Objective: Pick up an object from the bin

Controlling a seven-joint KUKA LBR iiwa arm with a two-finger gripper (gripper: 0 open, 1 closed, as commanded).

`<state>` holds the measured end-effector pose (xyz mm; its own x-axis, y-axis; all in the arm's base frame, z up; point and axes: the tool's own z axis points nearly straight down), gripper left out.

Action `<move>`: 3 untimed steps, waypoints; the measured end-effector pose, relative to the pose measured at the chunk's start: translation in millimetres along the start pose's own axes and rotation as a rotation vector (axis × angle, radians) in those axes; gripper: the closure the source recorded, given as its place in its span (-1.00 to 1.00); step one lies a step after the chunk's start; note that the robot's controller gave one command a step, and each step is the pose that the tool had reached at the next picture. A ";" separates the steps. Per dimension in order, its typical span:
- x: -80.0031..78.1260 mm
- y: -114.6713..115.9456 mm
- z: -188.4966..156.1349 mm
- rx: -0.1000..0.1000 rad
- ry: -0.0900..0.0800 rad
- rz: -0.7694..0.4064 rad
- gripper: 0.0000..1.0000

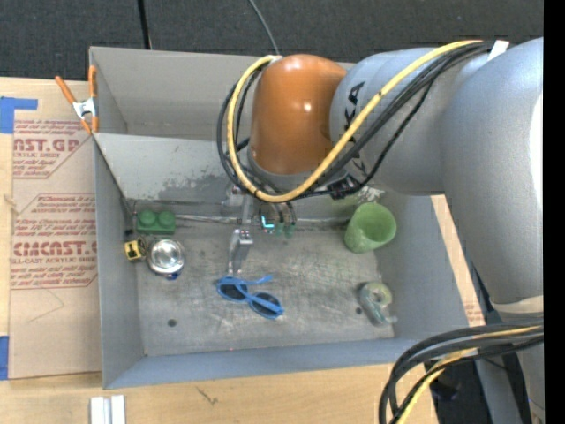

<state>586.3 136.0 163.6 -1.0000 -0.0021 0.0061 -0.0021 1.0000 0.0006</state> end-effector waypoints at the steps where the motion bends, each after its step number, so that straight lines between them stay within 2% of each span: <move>1: 61.0 -48.1 89.3 0.000 -0.020 -0.409 -1.00; 2: 61.0 -47.6 87.6 -0.001 -0.015 -0.408 1.00; 3: 79.4 -63.7 -105.4 0.003 -0.015 -0.531 1.00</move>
Offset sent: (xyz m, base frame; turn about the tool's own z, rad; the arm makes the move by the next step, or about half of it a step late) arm -0.0646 -0.0502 -0.0918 -0.4082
